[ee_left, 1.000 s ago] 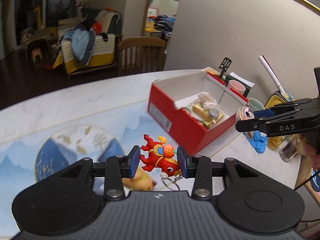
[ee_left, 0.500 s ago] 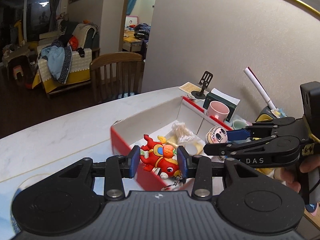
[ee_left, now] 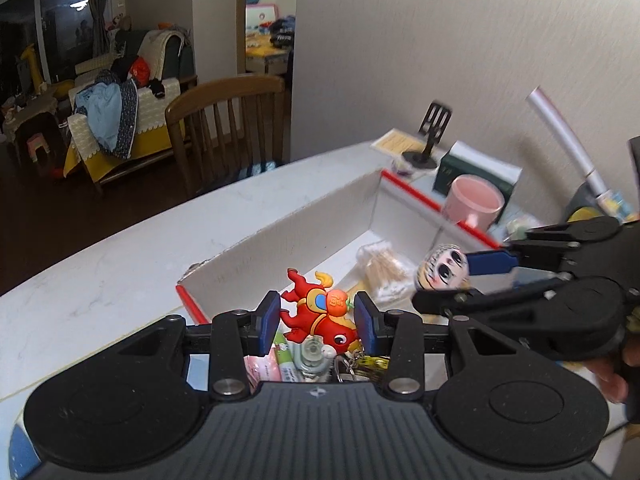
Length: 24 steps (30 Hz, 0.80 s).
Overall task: Organize objects
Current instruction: 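Carry the keychain with the left tool while the right tool carries the plush into the box, then open both tools to drop the keychain and plush into the box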
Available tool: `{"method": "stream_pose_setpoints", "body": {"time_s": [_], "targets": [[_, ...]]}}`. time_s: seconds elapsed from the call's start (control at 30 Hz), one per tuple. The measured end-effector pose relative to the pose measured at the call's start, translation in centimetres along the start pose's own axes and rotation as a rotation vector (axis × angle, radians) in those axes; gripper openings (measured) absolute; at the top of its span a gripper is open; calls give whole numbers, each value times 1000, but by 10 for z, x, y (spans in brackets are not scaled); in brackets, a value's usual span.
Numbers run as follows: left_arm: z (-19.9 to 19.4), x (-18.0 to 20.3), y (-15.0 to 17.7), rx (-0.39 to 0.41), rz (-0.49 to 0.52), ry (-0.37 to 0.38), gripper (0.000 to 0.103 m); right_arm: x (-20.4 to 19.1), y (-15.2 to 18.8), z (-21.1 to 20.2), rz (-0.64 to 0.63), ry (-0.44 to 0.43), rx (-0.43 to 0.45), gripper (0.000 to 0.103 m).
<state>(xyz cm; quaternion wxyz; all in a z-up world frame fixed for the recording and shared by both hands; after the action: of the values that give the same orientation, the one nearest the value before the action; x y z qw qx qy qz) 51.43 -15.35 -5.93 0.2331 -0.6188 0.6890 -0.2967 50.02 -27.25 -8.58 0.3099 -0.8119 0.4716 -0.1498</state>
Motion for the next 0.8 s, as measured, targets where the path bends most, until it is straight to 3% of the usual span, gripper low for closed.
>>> {"method": "stream_pose_setpoints", "body": {"time_s": [0.27, 0.4, 0.8], "targets": [[57, -2, 1, -102, 29, -62, 39, -17, 23, 29, -93, -11, -91, 48], [79, 2, 8, -142, 103, -108, 39, -26, 27, 39, -135, -24, -120, 48], [118, 6, 24, -261, 154, -123, 39, -25, 30, 62, -131, -65, -169, 50]]}}
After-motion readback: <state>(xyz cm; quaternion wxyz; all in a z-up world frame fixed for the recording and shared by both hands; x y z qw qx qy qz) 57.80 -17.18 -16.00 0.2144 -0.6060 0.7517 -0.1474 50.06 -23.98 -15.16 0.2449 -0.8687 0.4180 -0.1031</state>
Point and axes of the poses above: each gripper's, at about its wrist camera, not at the fingertips, and z roughly the way its jaws point, x to its right, y to its underside, the point moved 8 cm from there along z, roughly the way its jaws point
